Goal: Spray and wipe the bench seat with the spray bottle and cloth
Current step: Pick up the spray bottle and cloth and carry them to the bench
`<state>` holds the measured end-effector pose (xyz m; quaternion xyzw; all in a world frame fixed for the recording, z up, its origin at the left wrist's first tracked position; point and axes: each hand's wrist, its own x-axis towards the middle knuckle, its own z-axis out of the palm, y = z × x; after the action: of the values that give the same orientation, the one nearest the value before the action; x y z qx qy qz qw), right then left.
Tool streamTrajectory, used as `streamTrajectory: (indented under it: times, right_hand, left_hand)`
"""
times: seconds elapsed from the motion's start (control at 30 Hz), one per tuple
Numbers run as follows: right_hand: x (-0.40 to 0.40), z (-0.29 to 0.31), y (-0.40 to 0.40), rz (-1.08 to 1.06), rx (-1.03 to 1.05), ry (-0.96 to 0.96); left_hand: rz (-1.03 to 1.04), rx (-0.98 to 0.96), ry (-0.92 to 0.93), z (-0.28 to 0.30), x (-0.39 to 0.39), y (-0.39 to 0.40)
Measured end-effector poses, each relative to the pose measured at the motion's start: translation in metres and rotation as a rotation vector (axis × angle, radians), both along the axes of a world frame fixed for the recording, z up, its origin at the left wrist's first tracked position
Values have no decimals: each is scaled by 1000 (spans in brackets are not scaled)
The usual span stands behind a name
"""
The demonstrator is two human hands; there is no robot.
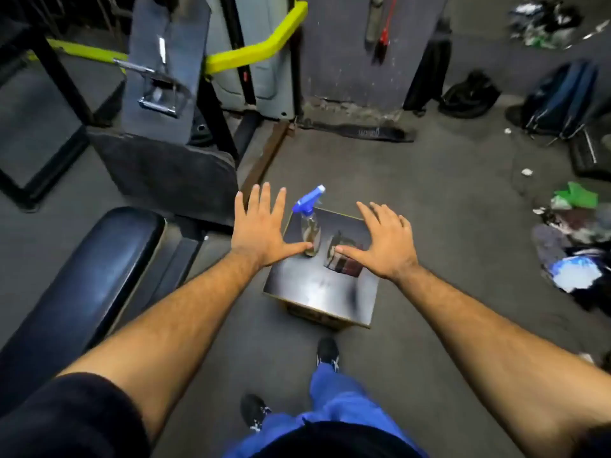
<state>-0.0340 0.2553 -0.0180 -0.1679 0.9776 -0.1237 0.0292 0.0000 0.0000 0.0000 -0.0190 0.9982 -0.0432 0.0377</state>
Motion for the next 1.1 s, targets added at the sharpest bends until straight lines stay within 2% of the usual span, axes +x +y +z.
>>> streamTrajectory:
  times: [0.03, 0.13, 0.37, 0.57, 0.73, 1.1]
  right_hand:
    - [-8, -10, 5, 2, 16, -66]
    - [-31, -48, 17, -15, 37, -129]
    - [-62, -129, 9, 0, -17, -329]
    - [-79, -170, -15, 5, -56, -397]
    - [-86, -193, -25, -10, -46, -426]
    - [-81, -251, -25, 5, 100, -411]
  left_hand:
    - [3, -12, -63, -8, -7, 7]
    - [16, 8, -75, -48, -23, 21]
    - [145, 204, 100, -99, -47, 44]
    - [337, 687, 328, -115, -54, 57]
    - [529, 983, 348, -121, -60, 56]
    - [573, 1055, 135, -171, -83, 57]
